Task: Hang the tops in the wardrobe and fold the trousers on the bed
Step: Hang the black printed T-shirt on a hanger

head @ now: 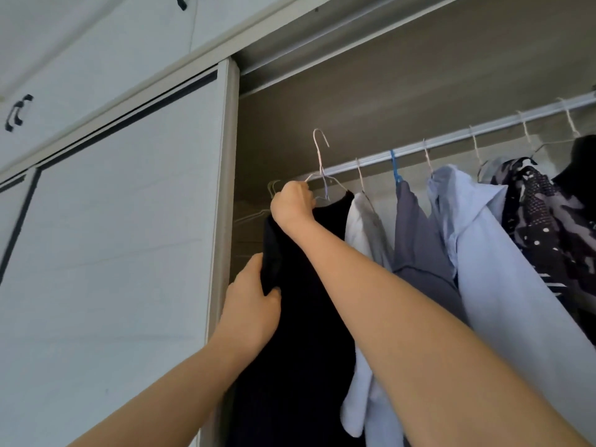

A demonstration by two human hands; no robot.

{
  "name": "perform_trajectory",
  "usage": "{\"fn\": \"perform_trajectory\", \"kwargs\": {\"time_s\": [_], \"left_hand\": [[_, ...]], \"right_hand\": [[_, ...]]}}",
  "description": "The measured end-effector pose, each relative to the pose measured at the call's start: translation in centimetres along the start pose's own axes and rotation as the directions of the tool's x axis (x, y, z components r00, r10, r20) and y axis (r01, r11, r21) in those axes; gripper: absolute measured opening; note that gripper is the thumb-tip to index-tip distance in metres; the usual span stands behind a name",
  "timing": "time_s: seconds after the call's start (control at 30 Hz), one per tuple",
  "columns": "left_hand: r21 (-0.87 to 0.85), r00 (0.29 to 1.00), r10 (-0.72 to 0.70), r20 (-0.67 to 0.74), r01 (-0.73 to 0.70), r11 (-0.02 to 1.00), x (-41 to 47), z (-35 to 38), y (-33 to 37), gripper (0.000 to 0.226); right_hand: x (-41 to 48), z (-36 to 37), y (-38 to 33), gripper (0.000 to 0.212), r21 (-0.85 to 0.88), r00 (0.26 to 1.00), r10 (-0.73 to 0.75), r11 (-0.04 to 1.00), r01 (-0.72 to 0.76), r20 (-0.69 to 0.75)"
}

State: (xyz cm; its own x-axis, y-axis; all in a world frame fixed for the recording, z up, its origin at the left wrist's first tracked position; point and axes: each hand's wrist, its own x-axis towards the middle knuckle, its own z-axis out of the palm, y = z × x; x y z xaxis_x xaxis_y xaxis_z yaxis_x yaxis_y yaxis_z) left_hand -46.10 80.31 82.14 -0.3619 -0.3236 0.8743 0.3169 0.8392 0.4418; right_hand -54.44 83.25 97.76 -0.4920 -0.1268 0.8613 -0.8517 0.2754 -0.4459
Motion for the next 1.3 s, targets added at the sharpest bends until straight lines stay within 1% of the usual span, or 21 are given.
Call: {"fn": "perform_trajectory", "kwargs": {"time_s": [0.1,0.2,0.3,0.43,0.63,0.8,0.9,1.03,1.13,1.17,1.23,1.3], "left_hand": [[-0.059,0.999,-0.039,-0.001,0.039,0.998,1.5,2.3,-0.9,0.040],[-0.116,0.996,-0.085,-0.011,0.083,0.990,2.6,4.1,-1.8,0.037],[-0.149,0.991,-0.123,-0.053,0.114,0.982,3.4,5.7,-2.8,0.034],[-0.147,0.987,-0.141,-0.082,0.128,0.981,4.1,7.0,-3.6,0.031],[-0.127,0.979,-0.164,-0.122,0.148,0.981,4.4,7.3,-4.3,0.027],[-0.136,0.972,-0.207,-0.113,0.192,0.972,3.6,7.7,-5.1,0.025],[-0.110,0.972,-0.204,-0.120,0.192,0.975,3.1,7.8,-5.4,0.025],[-0.122,0.974,-0.210,-0.089,0.199,0.972,2.5,7.3,-5.3,0.026],[-0.133,0.974,-0.204,-0.094,0.191,0.973,2.0,6.6,-5.1,0.025],[-0.130,0.976,-0.197,-0.096,0.184,0.974,1.7,6.3,-5.0,0.024],[-0.126,0.978,-0.187,-0.095,0.175,0.977,1.0,5.9,-4.9,0.025],[-0.122,0.979,-0.183,-0.092,0.171,0.978,0.4,5.4,-4.8,0.027]], "right_hand": [[1.7,0.9,1.9,0.042,-0.071,0.999,-0.052,0.996,0.051,-0.009],[3.8,1.5,3.5,0.041,-0.120,0.999,-0.051,0.991,0.051,0.003],[5.6,1.8,5.0,0.037,-0.162,0.998,-0.062,0.985,0.063,0.011],[7.4,2.4,6.4,0.035,-0.192,0.996,-0.080,0.978,0.085,0.038],[9.4,2.9,7.6,0.031,-0.240,0.996,-0.069,0.967,0.080,0.053],[9.3,4.4,8.4,0.032,-0.236,0.988,-0.088,0.965,0.116,0.125],[8.7,5.1,9.0,0.033,-0.262,0.986,-0.071,0.959,0.110,0.153],[7.8,4.8,9.1,0.034,-0.263,0.991,-0.055,0.961,0.086,0.124],[6.4,4.5,8.7,0.045,-0.273,0.990,-0.114,0.953,0.134,0.089],[5.6,4.6,8.6,0.047,-0.253,0.986,-0.142,0.954,0.160,0.088],[3.7,5.0,8.5,0.047,-0.263,0.971,-0.214,0.936,0.234,0.105],[1.9,5.1,8.4,0.050,-0.292,0.961,-0.254,0.916,0.275,0.108]]}}
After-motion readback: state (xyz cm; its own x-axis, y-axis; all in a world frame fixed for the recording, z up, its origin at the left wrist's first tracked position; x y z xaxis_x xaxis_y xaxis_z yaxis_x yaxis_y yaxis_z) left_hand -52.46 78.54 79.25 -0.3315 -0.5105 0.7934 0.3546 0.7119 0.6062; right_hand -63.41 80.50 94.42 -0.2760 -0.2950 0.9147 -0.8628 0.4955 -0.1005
